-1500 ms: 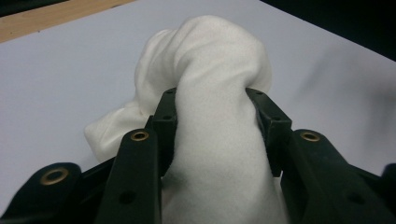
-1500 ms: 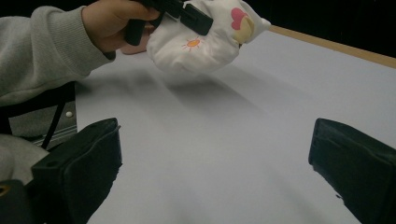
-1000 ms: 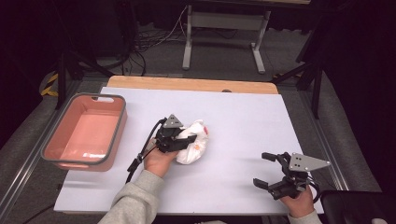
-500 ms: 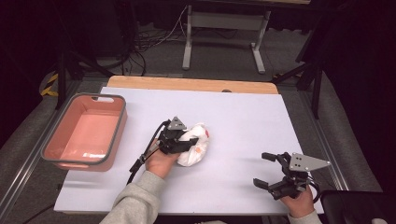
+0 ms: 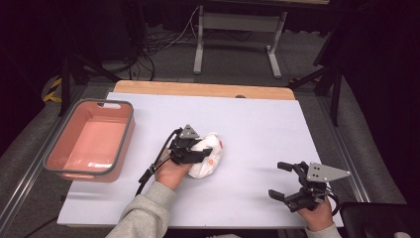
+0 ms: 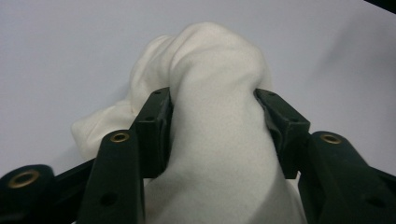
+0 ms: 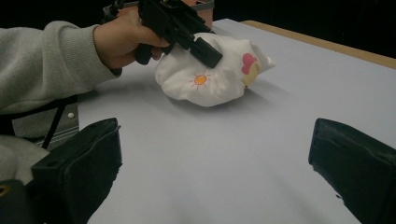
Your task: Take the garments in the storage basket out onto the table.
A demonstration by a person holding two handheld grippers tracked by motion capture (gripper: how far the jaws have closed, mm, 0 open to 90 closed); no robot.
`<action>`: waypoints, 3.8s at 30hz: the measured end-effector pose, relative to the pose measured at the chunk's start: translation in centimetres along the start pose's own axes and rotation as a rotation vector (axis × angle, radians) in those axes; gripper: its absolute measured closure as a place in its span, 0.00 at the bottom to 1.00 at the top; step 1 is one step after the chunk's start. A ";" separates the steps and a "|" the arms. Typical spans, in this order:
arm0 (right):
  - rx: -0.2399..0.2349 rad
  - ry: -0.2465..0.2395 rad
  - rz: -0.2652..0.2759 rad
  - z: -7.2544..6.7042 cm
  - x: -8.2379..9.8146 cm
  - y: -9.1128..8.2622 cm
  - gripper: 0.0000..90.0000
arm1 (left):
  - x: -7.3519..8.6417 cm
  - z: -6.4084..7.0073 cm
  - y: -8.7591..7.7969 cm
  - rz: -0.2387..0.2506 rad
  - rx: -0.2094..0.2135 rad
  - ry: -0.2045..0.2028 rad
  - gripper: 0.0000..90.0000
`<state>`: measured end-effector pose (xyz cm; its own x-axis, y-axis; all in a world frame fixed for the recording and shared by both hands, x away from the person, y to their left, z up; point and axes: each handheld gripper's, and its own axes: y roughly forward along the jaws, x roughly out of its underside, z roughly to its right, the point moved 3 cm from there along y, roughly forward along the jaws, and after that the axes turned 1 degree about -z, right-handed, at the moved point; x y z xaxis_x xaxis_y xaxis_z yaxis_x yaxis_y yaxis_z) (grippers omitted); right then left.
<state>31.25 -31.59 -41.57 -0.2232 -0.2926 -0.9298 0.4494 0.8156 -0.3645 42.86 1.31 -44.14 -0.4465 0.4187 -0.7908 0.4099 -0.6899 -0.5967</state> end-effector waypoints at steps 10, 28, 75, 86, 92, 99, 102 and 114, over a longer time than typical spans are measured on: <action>-0.004 -0.001 0.000 0.0 0.0 0.0 0.03 | -0.5 -0.1 -0.3 0.036 0.003 -0.008 0.19; -0.006 0.001 -0.004 0.0 0.1 0.1 0.03 | -1.9 1.0 -3.0 0.108 0.006 0.065 0.02; -0.011 -0.009 -0.003 -0.4 -0.1 0.2 0.03 | 3.3 -0.9 -14.7 0.225 0.033 0.114 0.02; -0.010 -0.003 0.000 -0.2 0.0 0.2 0.03 | 5.1 -3.0 -15.8 0.218 -0.013 0.054 0.02; -0.009 0.001 -0.005 0.0 0.2 0.2 0.03 | 6.7 -3.8 -15.8 0.205 -0.024 0.018 0.02; -0.011 -0.001 -0.005 0.0 0.1 0.1 0.03 | 8.3 -3.8 -16.2 0.226 -0.046 -0.012 0.02; -0.012 -0.002 -0.012 0.0 0.2 0.1 0.03 | 8.6 -3.9 -16.2 0.227 -0.047 -0.016 0.03; -0.008 0.001 -0.010 0.1 0.0 -0.4 0.03 | 9.4 -4.1 -16.1 0.237 -0.040 -0.042 0.03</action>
<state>31.16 -31.95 -41.45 -0.2283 -0.3008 -0.9260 0.4397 0.8167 -0.3737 35.28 18.76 -42.54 -0.3662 0.2225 -0.9035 0.5380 -0.7416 -0.4007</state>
